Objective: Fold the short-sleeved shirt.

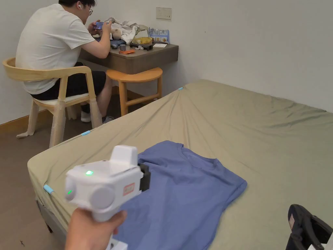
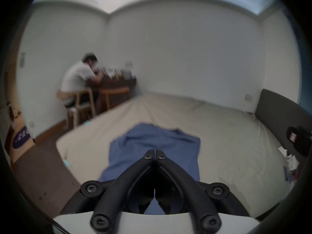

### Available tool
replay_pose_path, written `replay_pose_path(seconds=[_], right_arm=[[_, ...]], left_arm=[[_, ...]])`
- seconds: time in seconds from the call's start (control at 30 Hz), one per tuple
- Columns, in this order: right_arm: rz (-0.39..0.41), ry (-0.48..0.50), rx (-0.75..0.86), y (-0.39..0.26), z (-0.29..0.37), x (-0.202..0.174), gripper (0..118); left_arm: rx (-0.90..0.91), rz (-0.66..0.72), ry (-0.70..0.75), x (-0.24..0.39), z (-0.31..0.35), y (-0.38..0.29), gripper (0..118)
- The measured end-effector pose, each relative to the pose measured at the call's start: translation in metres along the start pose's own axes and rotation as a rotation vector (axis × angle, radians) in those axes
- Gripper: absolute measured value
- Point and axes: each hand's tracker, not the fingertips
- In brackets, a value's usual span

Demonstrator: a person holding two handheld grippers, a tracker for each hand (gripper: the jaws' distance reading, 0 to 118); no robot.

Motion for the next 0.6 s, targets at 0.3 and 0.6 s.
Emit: replay_pose_path(seconds=[0.3,0.6], right_arm=[[-0.011,0.009,-0.091,-0.016,-0.026,-0.004,0],[-0.002,-0.007,-0.133,-0.026,-0.041,0.002,0]], left_arm=[[-0.498,0.126,0.080,-0.023,-0.207,0.015,0],[-0.418,0.065,0.114,-0.009,-0.274,0.000,110]])
